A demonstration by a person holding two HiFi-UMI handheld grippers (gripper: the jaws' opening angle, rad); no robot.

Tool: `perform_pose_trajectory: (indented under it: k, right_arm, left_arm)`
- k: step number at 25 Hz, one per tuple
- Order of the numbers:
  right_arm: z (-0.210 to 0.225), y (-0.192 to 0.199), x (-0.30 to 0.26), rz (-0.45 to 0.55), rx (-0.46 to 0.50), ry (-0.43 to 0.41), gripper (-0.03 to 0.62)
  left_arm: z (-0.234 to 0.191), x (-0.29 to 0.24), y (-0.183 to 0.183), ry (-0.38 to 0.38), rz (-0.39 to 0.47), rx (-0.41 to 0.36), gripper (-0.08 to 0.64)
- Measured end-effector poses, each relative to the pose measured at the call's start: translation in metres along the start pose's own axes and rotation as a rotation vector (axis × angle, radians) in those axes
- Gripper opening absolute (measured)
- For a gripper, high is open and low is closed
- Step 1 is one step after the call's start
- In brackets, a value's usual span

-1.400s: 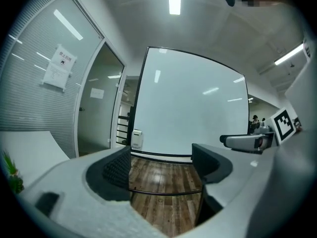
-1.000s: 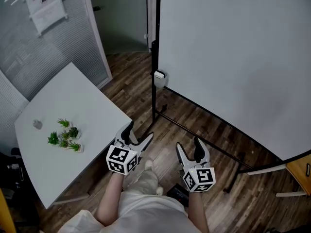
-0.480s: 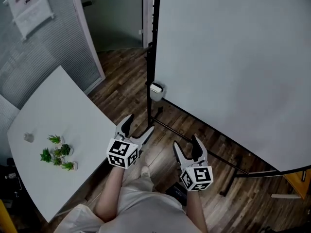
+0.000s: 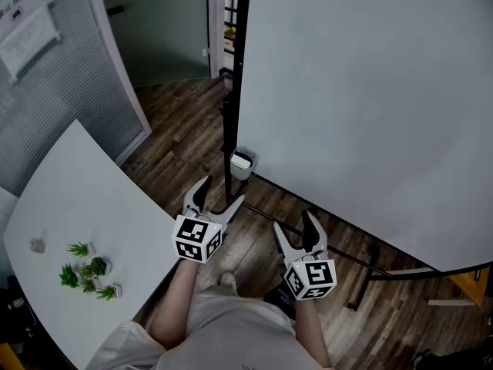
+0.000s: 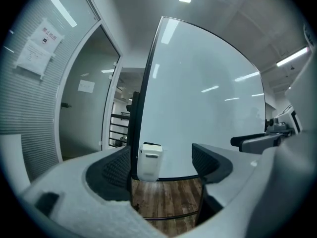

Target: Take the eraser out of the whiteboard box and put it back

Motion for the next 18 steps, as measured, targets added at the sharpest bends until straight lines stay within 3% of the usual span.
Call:
perform_pose_trajectory:
  k: [8,18]
  right_arm:
    - [0.002,-0.002,-0.015,0.014,0.006,0.024,0.328]
    - [0.016,-0.005,-0.033,0.028,0.005,0.022,0.328]
  left_arm:
    - [-0.013,-0.021,-0.004,0.028,0.015,-0.013,0.380]
    - [-0.022,-0.039,-0.006,-0.007,0.038,-0.025,0.374]
Point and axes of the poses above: the fingertips, and each gripper's own axes: x backward along the fingers, z to its right, y out of its underside, the point moved 6 cm from there along x, backward along the fingers, and after that the axes turned 9 degrees about z, right-handed, at the moved point
